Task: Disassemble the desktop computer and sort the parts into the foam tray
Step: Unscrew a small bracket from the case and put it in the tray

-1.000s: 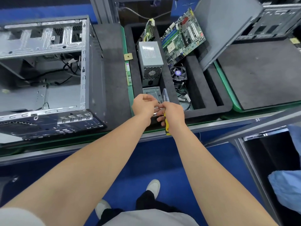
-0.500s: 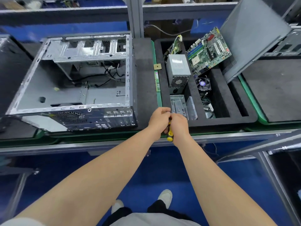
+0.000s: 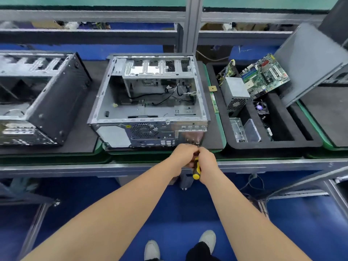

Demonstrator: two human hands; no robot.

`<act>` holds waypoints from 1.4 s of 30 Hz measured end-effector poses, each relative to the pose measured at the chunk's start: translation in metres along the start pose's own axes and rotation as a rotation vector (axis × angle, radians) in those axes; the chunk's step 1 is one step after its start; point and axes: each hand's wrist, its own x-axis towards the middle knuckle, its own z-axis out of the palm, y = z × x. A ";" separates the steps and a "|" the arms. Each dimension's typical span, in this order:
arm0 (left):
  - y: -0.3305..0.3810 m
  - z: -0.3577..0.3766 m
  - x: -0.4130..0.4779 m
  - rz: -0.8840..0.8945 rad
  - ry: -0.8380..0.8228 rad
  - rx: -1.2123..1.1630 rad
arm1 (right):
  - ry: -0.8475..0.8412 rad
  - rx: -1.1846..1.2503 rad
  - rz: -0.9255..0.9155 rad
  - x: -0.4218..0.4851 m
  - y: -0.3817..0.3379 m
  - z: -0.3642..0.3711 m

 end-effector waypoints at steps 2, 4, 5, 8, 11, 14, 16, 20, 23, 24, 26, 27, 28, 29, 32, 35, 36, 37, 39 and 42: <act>-0.010 -0.022 -0.004 -0.026 0.075 -0.046 | -0.049 -0.033 0.013 -0.018 0.009 0.019; -0.018 -0.043 -0.008 -0.035 0.150 -0.111 | -0.108 -0.059 0.015 -0.033 0.017 0.036; -0.021 -0.053 -0.009 -0.032 0.175 -0.150 | -0.139 -0.068 0.012 -0.039 0.021 0.045; -0.025 -0.079 -0.015 0.020 0.179 -0.260 | -0.192 -0.073 -0.012 -0.050 0.031 0.067; -0.026 -0.096 -0.024 0.032 0.173 -0.372 | -0.207 -0.049 -0.085 -0.055 0.037 0.081; -0.023 -0.104 -0.036 0.016 0.125 -0.461 | -0.208 -0.036 -0.151 -0.061 0.038 0.089; -0.022 -0.108 -0.040 0.019 0.095 -0.482 | -0.205 -0.016 -0.168 -0.063 0.038 0.092; -0.018 -0.113 -0.041 0.027 0.056 -0.479 | -0.208 0.005 -0.218 -0.058 0.038 0.096; -0.016 -0.114 -0.040 0.014 0.028 -0.469 | -0.188 -0.013 -0.214 -0.055 0.037 0.097; -0.016 -0.114 -0.040 0.010 0.029 -0.456 | -0.182 -0.012 -0.213 -0.054 0.037 0.097; -0.016 -0.113 -0.039 0.005 0.033 -0.442 | -0.176 -0.012 -0.223 -0.054 0.037 0.097; -0.016 -0.113 -0.038 0.005 0.034 -0.441 | -0.174 -0.014 -0.233 -0.053 0.037 0.096; -0.017 -0.112 -0.037 0.005 0.034 -0.443 | -0.175 -0.017 -0.243 -0.053 0.037 0.096; -0.017 -0.112 -0.036 0.006 0.034 -0.446 | -0.177 -0.021 -0.251 -0.052 0.037 0.095; -0.015 -0.110 -0.032 0.014 0.038 -0.447 | -0.184 -0.037 -0.281 -0.050 0.036 0.092; -0.016 -0.111 -0.028 0.026 0.040 -0.444 | -0.206 -0.051 -0.315 -0.049 0.036 0.090; -0.017 -0.111 -0.027 0.031 0.038 -0.447 | -0.210 -0.053 -0.322 -0.049 0.036 0.089; -0.018 -0.112 -0.026 0.035 0.036 -0.451 | -0.215 -0.052 -0.329 -0.049 0.036 0.089; -0.019 -0.114 -0.024 0.043 0.030 -0.460 | -0.226 -0.046 -0.343 -0.049 0.036 0.088; -0.022 -0.115 -0.019 0.058 0.013 -0.480 | -0.219 -0.043 -0.358 -0.050 0.036 0.088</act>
